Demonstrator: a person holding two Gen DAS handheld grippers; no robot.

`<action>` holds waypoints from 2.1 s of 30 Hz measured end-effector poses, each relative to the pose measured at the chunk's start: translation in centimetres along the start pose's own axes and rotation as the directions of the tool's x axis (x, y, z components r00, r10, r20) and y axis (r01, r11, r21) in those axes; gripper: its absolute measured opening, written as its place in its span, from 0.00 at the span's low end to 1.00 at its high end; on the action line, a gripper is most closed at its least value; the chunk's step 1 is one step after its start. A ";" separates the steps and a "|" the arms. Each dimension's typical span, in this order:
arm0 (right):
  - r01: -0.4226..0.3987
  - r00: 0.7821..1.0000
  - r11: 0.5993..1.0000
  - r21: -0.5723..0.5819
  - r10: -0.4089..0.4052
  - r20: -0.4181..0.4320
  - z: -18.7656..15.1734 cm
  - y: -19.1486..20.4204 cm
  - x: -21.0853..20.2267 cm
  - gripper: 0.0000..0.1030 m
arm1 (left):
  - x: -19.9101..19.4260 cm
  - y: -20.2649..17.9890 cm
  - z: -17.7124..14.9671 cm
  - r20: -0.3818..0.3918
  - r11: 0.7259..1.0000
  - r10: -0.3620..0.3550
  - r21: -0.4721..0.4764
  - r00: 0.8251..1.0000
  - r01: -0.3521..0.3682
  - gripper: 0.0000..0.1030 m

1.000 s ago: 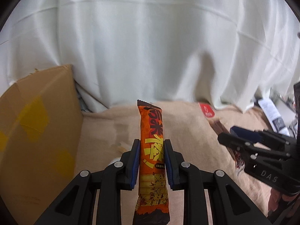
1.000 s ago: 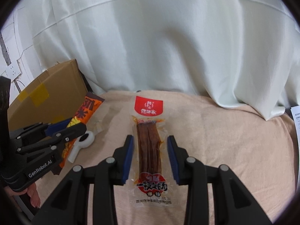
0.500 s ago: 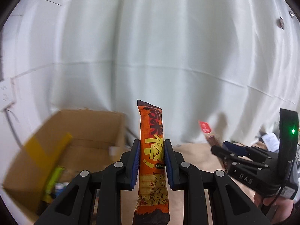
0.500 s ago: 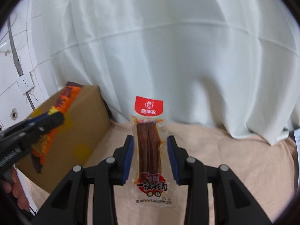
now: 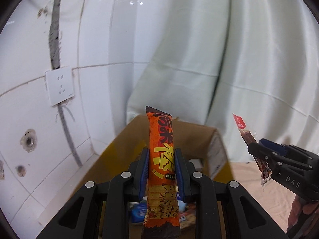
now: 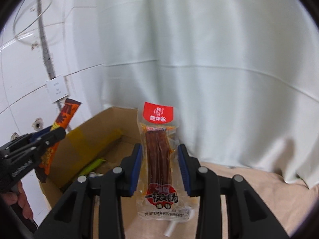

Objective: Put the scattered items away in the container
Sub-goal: 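Lift the meat stick pack and orange snack bar and carry both over the box, then open both grippers to drop the meat stick pack and snack bar in, then move both grippers back over the white clip and clear wrapper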

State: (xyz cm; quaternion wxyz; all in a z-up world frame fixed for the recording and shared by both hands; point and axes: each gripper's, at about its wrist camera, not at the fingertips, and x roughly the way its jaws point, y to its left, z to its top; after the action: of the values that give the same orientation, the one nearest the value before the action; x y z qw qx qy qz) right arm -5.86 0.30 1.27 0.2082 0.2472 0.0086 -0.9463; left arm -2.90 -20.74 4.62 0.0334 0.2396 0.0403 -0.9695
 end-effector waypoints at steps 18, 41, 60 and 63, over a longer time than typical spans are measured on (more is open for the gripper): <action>-0.054 0.990 0.998 -0.041 0.048 -0.133 -0.8 6.1 6.7 0.39 | 4.7 3.1 -3.5 -0.147 1.000 0.003 0.003 0.989 -0.003 0.25; -0.067 0.989 0.996 -0.050 0.060 -0.139 -0.5 7.1 7.5 0.71 | 5.0 3.3 -3.3 -0.169 0.998 0.063 -0.004 0.984 -0.064 0.41; 0.060 0.994 0.997 -0.055 -0.065 -0.087 -0.2 5.6 5.5 1.00 | 3.6 2.9 -2.6 -0.136 0.997 0.072 -0.002 0.988 -0.073 0.89; 0.070 0.995 0.997 -0.034 -0.072 -0.063 0.3 4.4 4.1 1.00 | 2.8 2.1 -2.0 -0.112 0.999 0.036 -0.018 0.993 -0.038 0.89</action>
State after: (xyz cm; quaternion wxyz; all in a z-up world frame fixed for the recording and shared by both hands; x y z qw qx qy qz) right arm -7.48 -5.33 0.00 0.1778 0.2738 0.0391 -0.9444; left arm -4.30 -22.72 1.38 0.0513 0.2936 0.0472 -0.9534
